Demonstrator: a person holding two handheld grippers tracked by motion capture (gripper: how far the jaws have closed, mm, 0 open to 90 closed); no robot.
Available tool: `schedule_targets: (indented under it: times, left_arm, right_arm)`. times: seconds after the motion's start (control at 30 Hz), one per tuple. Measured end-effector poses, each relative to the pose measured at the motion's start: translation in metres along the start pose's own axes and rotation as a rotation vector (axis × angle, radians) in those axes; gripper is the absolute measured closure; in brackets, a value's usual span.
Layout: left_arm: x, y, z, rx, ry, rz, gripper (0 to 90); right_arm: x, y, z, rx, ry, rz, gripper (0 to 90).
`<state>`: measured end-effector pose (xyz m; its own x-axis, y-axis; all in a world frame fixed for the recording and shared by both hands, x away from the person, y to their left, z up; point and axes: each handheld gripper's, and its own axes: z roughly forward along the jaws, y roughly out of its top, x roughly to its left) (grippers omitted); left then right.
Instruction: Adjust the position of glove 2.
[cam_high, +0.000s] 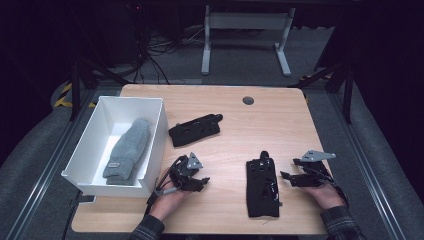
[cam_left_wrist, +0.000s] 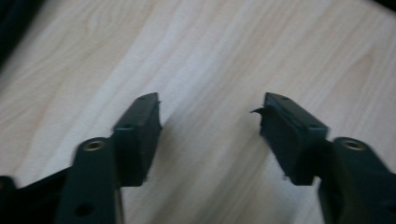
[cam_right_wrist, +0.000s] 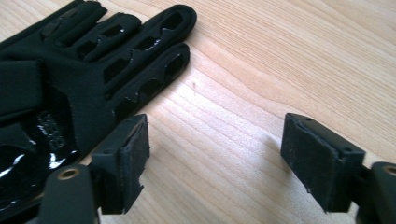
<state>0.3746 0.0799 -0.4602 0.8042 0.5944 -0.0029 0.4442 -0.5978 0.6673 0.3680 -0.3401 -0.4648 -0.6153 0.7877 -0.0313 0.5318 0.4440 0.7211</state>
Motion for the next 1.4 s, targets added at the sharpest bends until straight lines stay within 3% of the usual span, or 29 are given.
schedule_targets:
  times: [0.07, 0.13, 0.23, 0.27, 0.4, 0.6, 0.87, 0.93, 1.07, 1.13, 1.2, 1.3, 1.4]
  left_arm:
    - [0.006, 0.005, -0.001, -0.010, -0.001, -0.038, 61.7]
    - [0.011, 0.011, -0.002, -0.006, -0.023, -0.057, 72.1]
    - [0.018, 0.018, -0.003, -0.002, -0.021, -0.078, 88.4]
    - [0.019, 0.021, -0.002, -0.004, -0.015, -0.090, 89.7]
    - [0.028, 0.033, -0.002, -0.012, 0.026, -0.114, 90.0]
    - [0.046, 0.048, 0.005, -0.076, 0.059, -0.164, 90.0]
    - [0.079, 0.060, 0.021, -0.078, 0.129, -0.213, 90.0]
    - [0.086, 0.063, 0.027, -0.053, 0.160, -0.209, 90.0]
    - [0.096, 0.067, 0.035, -0.043, 0.177, -0.233, 90.0]
    - [0.102, 0.070, 0.038, -0.041, 0.165, -0.248, 90.0]
    - [0.105, 0.071, 0.042, -0.010, 0.183, -0.241, 90.0]
    - [0.108, 0.068, 0.051, 0.026, 0.170, -0.242, 90.0]
    - [0.105, 0.065, 0.051, 0.017, 0.148, -0.255, 90.0]
  right_arm:
    - [0.000, 0.000, 0.000, -0.002, -0.004, 0.002, 21.1]
    - [-0.001, -0.002, 0.001, -0.013, -0.005, 0.003, 18.5]
    - [-0.002, -0.003, 0.002, -0.024, 0.001, 0.002, 15.8]
    - [-0.002, -0.003, 0.002, -0.023, 0.002, 0.002, 15.8]
    - [-0.002, -0.003, 0.002, -0.023, 0.004, -0.001, 15.3]
    - [-0.002, -0.003, 0.002, -0.022, 0.005, -0.002, 15.1]
    - [-0.002, -0.003, 0.002, -0.019, 0.008, -0.006, 13.8]
    - [-0.002, -0.003, 0.003, -0.017, 0.010, -0.007, 13.0]
    - [-0.002, -0.003, 0.003, -0.016, 0.012, -0.009, 12.5]
    - [-0.002, -0.003, 0.003, -0.015, 0.013, -0.009, 12.1]
    - [-0.001, -0.003, 0.003, -0.015, 0.015, -0.011, 12.0]
    - [-0.001, -0.003, 0.003, -0.013, 0.018, -0.015, 12.0]
    - [-0.001, -0.003, 0.003, -0.012, 0.018, -0.017, 12.0]
